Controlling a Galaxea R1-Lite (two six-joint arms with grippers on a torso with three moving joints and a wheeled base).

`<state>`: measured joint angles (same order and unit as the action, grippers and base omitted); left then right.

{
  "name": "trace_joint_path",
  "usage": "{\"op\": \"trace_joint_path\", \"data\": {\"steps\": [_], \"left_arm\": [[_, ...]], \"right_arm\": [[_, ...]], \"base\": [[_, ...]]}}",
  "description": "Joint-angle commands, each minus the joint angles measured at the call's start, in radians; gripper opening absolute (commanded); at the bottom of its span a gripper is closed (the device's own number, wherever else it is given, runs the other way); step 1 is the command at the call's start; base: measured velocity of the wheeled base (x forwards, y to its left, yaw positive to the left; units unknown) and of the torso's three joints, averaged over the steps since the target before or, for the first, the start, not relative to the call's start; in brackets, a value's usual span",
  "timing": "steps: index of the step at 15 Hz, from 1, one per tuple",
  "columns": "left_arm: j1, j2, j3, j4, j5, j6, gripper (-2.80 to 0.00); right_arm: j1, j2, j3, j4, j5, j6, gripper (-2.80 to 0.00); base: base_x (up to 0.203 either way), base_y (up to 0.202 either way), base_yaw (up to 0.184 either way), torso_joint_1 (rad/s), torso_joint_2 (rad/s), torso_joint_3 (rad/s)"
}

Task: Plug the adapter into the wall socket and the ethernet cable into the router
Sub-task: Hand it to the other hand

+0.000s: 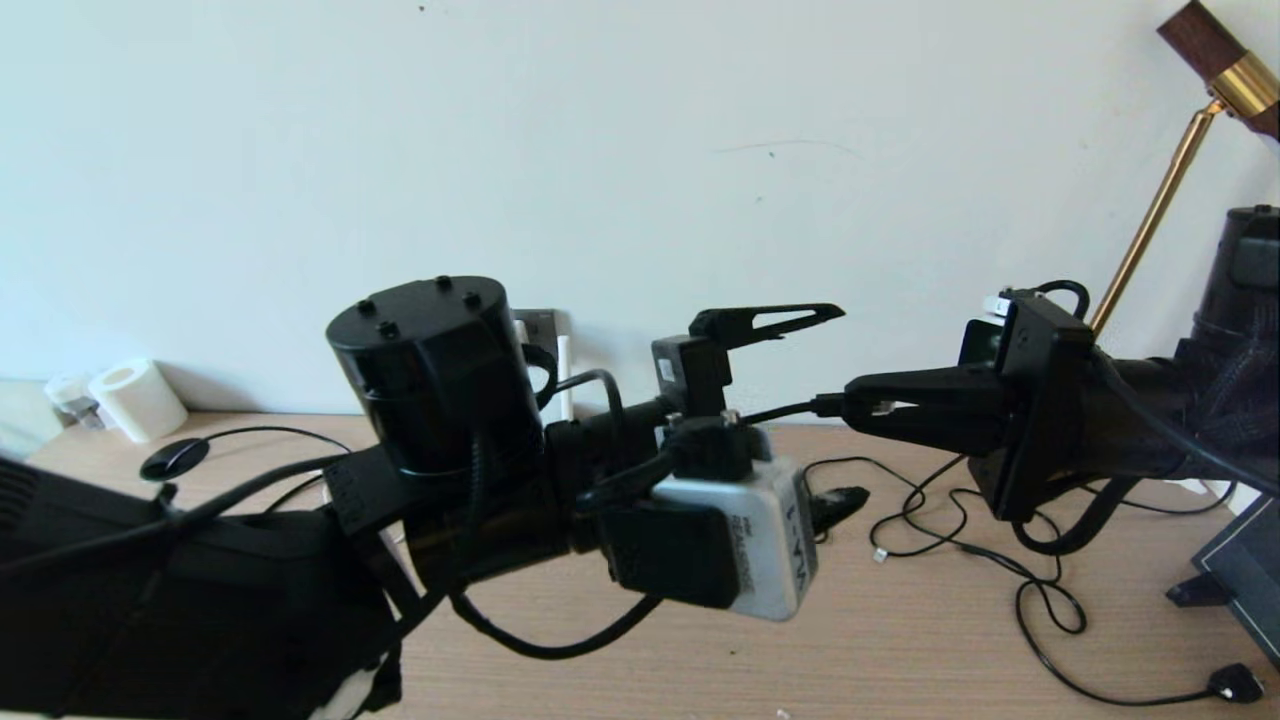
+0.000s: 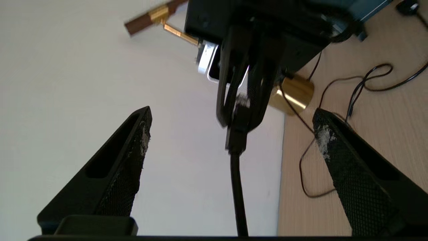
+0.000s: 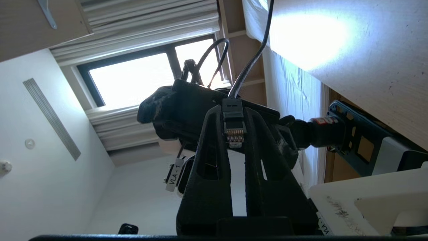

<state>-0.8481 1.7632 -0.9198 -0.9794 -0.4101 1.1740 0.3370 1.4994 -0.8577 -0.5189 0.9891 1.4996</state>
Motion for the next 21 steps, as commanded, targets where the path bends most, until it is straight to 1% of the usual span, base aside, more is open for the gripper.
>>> {"op": "trace_joint_path", "data": {"steps": [1,3,5,7,8,10,11,16,21], "left_arm": [[0.003,0.004,0.001,-0.007,-0.017,0.010,0.00],[0.006,0.012,0.000,-0.021,-0.025,0.010,0.00],[0.035,0.012,-0.001,-0.030,-0.055,0.012,0.00],[0.068,0.009,0.002,-0.030,-0.075,0.031,0.00],[0.073,0.005,0.001,-0.030,-0.077,0.032,0.00],[0.090,-0.002,0.001,-0.030,-0.111,0.033,0.00],[0.095,0.001,0.001,-0.029,-0.117,0.035,0.00],[0.093,0.023,-0.007,-0.028,-0.117,0.044,0.00],[0.075,0.030,-0.011,-0.028,-0.116,0.044,0.00]], "right_arm": [[0.000,0.001,0.000,-0.003,0.009,0.008,-2.80],[0.000,0.001,0.000,-0.003,0.013,0.008,-2.80],[0.000,-0.002,0.004,-0.001,0.018,0.008,-2.80],[-0.001,-0.011,0.014,0.011,0.020,0.007,-2.80],[-0.001,-0.020,0.021,0.014,0.028,0.004,-2.80],[-0.003,-0.033,0.028,0.014,0.037,0.004,-2.80],[-0.004,-0.038,0.028,0.014,0.038,0.004,-2.80],[-0.003,-0.036,0.025,0.014,0.039,0.004,-2.80],[-0.003,-0.028,0.020,0.008,0.039,0.004,-2.80]], "base": [[0.000,0.000,0.000,0.000,0.00,0.000],[0.000,0.000,0.000,0.000,0.00,0.000],[0.000,0.000,0.000,0.000,0.00,0.000],[0.000,0.000,0.000,0.000,0.00,0.000],[0.000,0.000,0.000,0.000,0.00,0.000],[0.000,0.000,0.000,0.000,0.00,0.000],[0.000,0.000,0.000,0.000,0.00,0.000],[0.000,0.000,0.000,0.000,0.00,0.000],[0.000,0.000,0.000,0.000,0.00,0.000]]}}
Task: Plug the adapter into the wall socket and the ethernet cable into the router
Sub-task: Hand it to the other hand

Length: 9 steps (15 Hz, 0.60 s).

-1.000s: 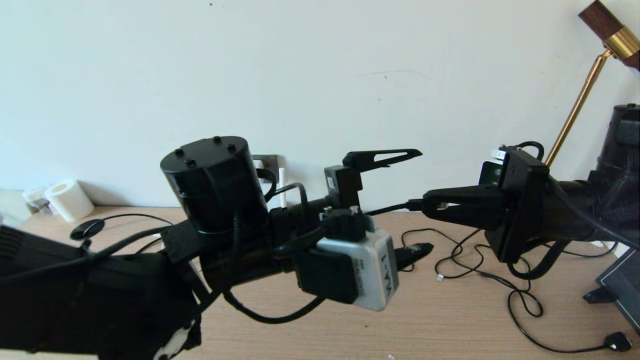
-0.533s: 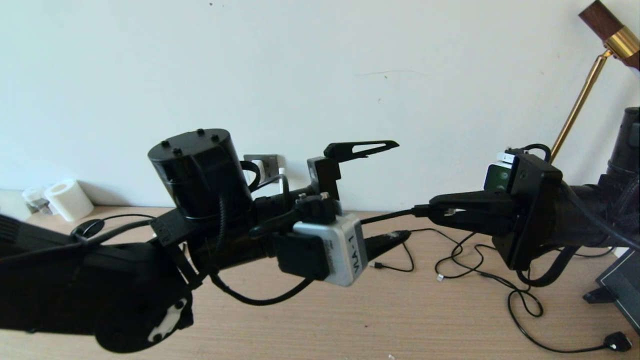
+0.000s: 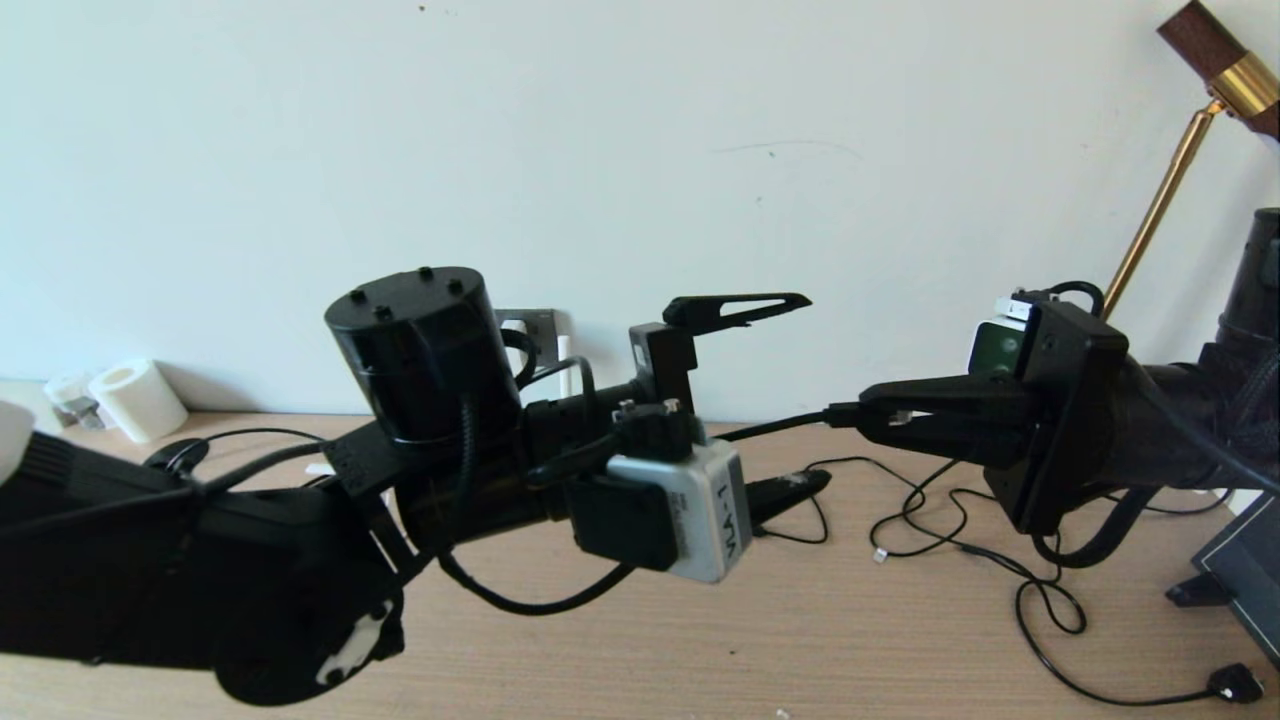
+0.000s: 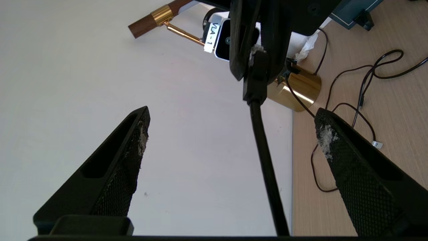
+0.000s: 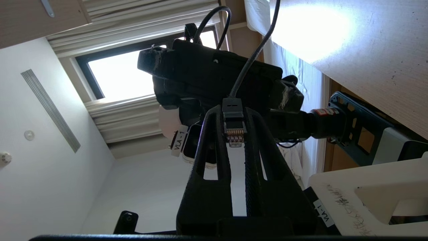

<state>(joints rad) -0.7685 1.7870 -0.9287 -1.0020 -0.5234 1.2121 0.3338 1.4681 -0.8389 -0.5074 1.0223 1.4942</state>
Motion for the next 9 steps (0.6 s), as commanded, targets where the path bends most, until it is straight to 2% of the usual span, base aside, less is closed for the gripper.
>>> {"op": "trace_joint_path", "data": {"steps": [1,8,9], "left_arm": [[-0.007,0.006,-0.002,-0.006,-0.003,0.006,0.00],[-0.015,0.020,-0.016,-0.004,0.000,0.006,0.00],[-0.017,0.022,-0.016,-0.004,0.003,0.006,-2.80]], "right_arm": [[0.002,0.003,0.002,-0.003,0.005,0.008,-2.80],[0.002,0.006,0.011,-0.005,0.007,0.008,-2.80],[0.004,0.010,0.008,-0.005,0.009,0.008,-2.80]], "base": [[0.000,0.000,0.000,0.000,0.00,0.000],[0.000,0.000,0.000,0.000,0.00,0.000],[0.000,0.000,0.000,0.000,0.00,0.000]]}}
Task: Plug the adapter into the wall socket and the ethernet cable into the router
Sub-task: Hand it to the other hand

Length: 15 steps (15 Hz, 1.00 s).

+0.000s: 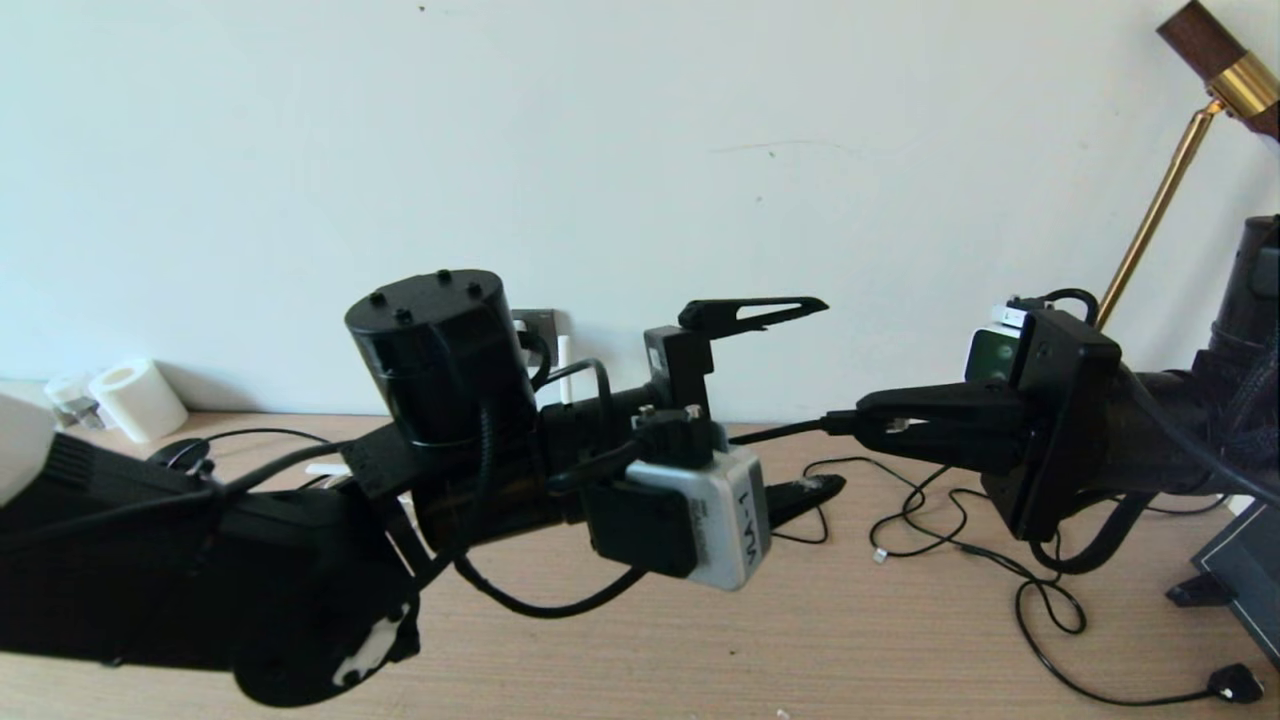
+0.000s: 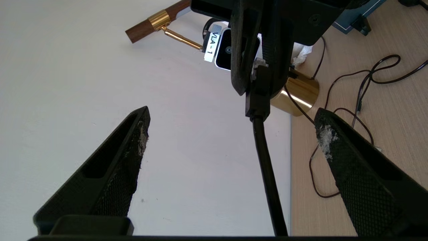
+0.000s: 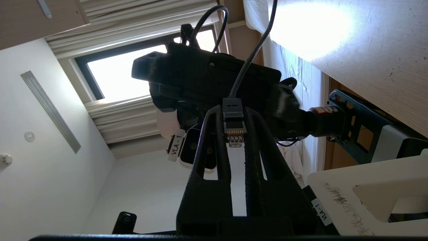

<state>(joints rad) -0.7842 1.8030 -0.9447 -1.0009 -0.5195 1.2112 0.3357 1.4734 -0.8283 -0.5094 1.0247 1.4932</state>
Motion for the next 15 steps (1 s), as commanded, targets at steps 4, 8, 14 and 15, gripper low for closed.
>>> {"op": "trace_joint_path", "data": {"steps": [4,8,14,15], "left_arm": [[-0.025,0.010,0.006,-0.005,0.003,0.007,-2.80],[-0.058,0.021,0.005,-0.004,0.022,0.005,-2.80],[-0.058,0.022,0.006,-0.005,0.025,0.004,-2.80],[-0.058,0.021,0.006,-0.005,0.026,0.004,-2.80]], "right_arm": [[0.002,0.010,0.000,-0.006,0.003,0.008,-2.80],[0.002,0.010,0.000,-0.003,-0.002,0.007,-2.80],[0.002,0.010,0.003,-0.003,0.002,0.007,-2.80],[0.002,0.008,0.003,-0.003,0.002,0.009,-2.80]], "base": [[0.000,0.000,0.000,0.000,0.00,0.000],[0.000,0.000,0.000,0.000,0.00,0.000],[0.000,0.000,0.000,0.000,0.00,0.000],[0.000,0.000,0.000,0.000,0.00,0.000]]}}
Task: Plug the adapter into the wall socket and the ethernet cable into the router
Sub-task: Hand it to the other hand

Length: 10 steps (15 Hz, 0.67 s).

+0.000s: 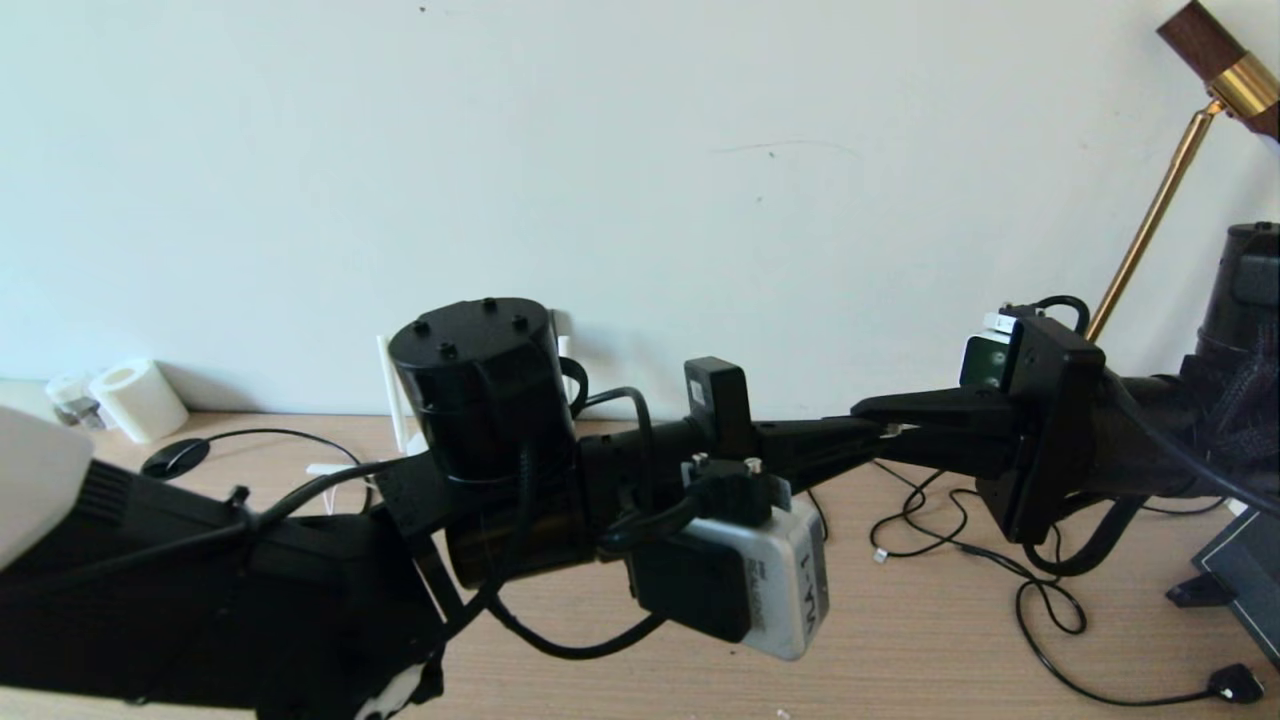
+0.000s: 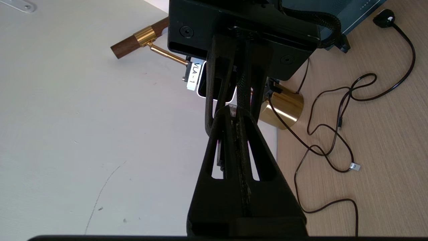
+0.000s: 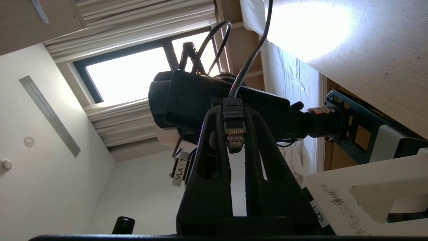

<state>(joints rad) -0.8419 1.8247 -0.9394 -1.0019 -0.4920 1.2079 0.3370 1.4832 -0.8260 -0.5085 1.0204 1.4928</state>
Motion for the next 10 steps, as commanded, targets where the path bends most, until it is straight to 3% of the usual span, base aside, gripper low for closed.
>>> {"op": "trace_joint_path", "data": {"steps": [1,5,6,10], "left_arm": [[0.001,-0.006,0.003,-0.004,-0.002,0.006,-2.80],[0.008,-0.024,0.011,-0.004,-0.002,0.007,-2.80],[0.010,-0.030,0.011,-0.004,0.004,0.006,0.00],[0.010,-0.041,0.030,-0.006,0.004,0.006,0.00]], "right_arm": [[0.000,-0.003,0.001,-0.004,0.007,0.009,-2.80],[-0.001,-0.009,0.007,-0.004,0.001,0.007,-2.80],[-0.001,-0.011,0.008,-0.004,0.001,0.007,-2.80],[-0.001,-0.023,0.014,-0.004,0.001,0.007,-2.80]], "base": [[0.000,0.000,0.000,0.000,0.00,0.000],[0.000,0.000,0.000,0.000,0.00,0.000],[0.000,0.000,0.000,0.000,0.00,0.000],[0.000,0.000,0.000,0.000,0.00,0.000]]}}
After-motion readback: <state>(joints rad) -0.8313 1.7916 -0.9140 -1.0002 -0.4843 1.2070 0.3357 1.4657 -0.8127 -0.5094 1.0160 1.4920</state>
